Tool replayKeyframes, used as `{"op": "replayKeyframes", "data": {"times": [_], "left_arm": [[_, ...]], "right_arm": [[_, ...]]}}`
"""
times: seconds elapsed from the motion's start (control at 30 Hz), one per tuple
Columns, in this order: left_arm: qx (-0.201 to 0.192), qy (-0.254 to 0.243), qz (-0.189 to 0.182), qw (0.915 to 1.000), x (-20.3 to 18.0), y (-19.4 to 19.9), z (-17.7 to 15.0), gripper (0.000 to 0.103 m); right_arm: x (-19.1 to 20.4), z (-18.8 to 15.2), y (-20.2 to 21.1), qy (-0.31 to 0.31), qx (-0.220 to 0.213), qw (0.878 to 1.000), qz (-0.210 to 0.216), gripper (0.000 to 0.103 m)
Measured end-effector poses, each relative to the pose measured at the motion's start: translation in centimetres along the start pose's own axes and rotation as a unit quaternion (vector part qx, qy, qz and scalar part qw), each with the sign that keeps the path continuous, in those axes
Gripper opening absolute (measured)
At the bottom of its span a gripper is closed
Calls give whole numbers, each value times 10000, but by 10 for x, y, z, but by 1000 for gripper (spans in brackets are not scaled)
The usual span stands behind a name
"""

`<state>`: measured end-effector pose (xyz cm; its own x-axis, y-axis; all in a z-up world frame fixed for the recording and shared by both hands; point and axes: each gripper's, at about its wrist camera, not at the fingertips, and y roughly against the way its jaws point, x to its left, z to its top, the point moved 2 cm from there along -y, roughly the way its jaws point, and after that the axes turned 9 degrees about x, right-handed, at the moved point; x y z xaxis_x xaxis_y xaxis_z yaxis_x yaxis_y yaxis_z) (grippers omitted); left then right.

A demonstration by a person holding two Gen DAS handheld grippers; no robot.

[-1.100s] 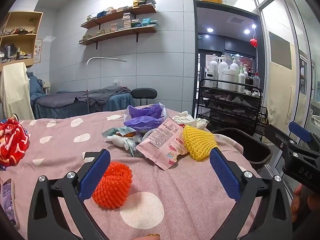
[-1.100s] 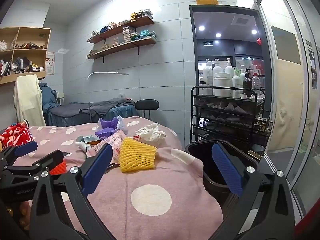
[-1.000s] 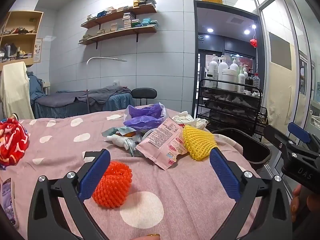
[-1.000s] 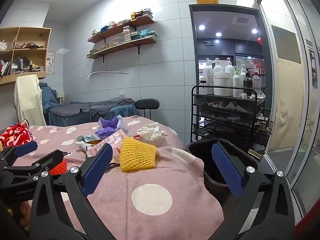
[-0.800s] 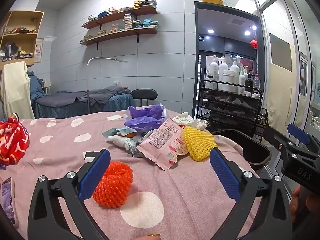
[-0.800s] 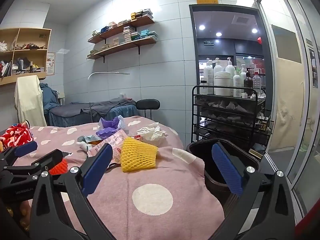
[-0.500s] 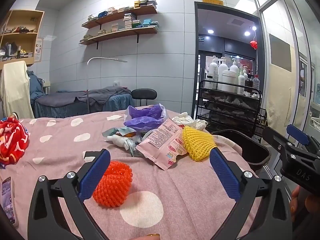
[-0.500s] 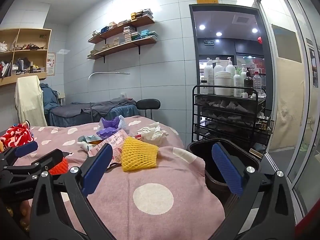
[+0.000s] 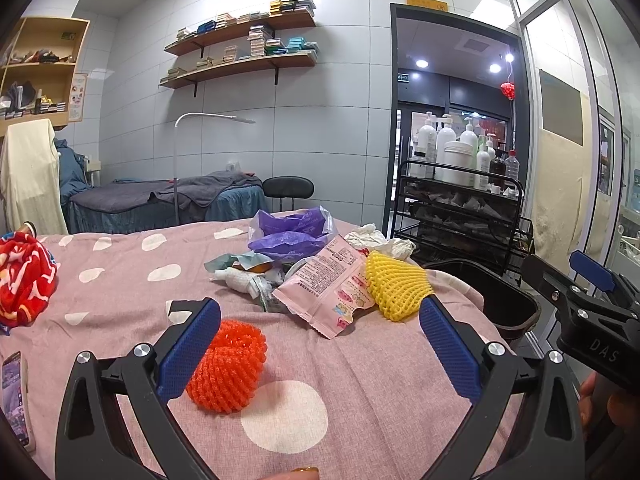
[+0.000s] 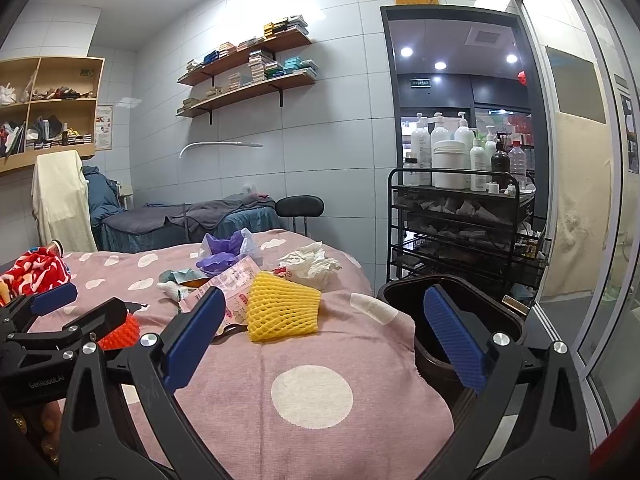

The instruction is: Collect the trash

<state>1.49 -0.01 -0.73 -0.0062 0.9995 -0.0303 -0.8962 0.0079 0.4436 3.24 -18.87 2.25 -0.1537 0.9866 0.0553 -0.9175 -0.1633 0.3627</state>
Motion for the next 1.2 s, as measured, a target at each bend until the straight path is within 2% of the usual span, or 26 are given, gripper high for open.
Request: {"op": "replayKeyframes", "data": {"times": [1.2], "left_arm": [[18, 34, -23, 10000, 0, 0, -2, 98]], "right_arm": [[5, 1, -1, -1, 9, 10000, 39, 98]]}}
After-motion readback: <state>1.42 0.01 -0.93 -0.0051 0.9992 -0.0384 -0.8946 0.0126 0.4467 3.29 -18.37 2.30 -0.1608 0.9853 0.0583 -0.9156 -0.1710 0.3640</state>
